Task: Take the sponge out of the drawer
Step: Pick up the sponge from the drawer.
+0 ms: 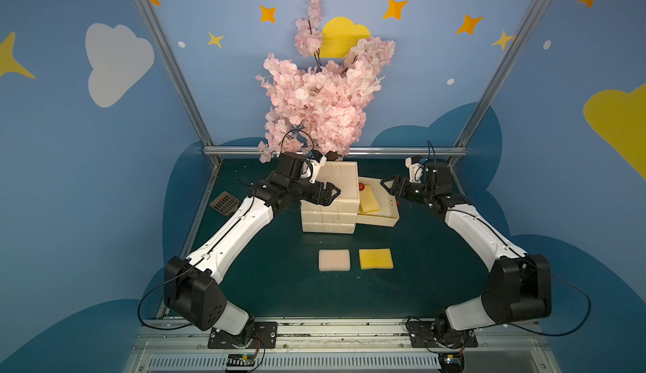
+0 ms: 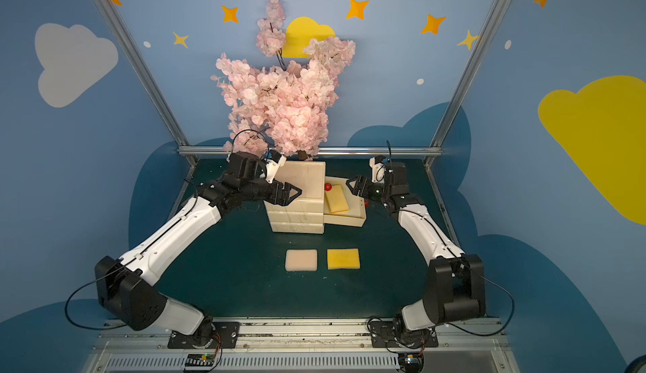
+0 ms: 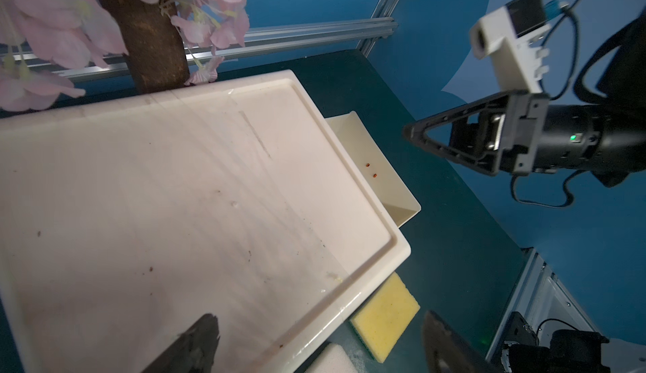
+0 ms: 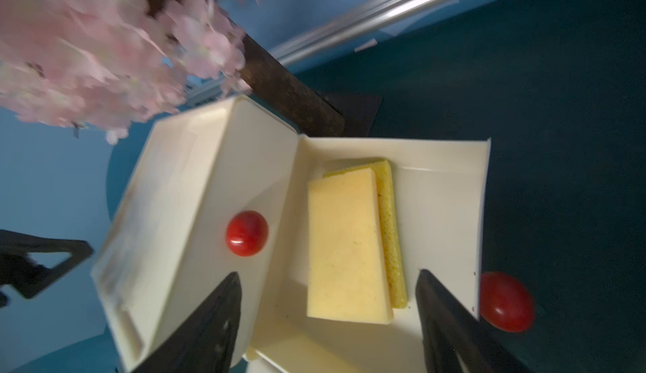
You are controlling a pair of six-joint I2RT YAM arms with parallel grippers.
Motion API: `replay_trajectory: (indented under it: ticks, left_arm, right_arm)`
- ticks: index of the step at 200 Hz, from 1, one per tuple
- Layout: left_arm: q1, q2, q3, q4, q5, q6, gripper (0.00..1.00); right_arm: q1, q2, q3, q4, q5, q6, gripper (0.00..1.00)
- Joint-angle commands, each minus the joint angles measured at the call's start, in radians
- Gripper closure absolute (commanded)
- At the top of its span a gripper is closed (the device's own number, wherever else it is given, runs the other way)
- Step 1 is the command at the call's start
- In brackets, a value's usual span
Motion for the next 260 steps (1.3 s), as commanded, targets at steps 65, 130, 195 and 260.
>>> replay_trajectory:
  ticks: [65,130,195,260]
  left_arm:
    - [-0.008,-0.028,-0.01,0.0,0.011,0.03,0.09]
    - [-0.007,-0.027,-0.01,0.001,0.017,0.03,0.08]
    - [-0.006,-0.026,-0.012,-0.002,0.01,0.036,0.08]
    - [-0.007,-0.035,-0.007,-0.004,0.029,0.046,0.07]
  right_arm:
    - [0.1,0.203,0.167,-0.215,0.117,-0.153,0.43]
    - [0.121,0.31,0.248,-0.288,0.192,-0.162,0.49]
    - [0.134,0.341,0.291,-0.304,0.154,-0.164,1.0]
    - [0.131,0.146,0.261,-0.308,0.224,-0.225,1.0]
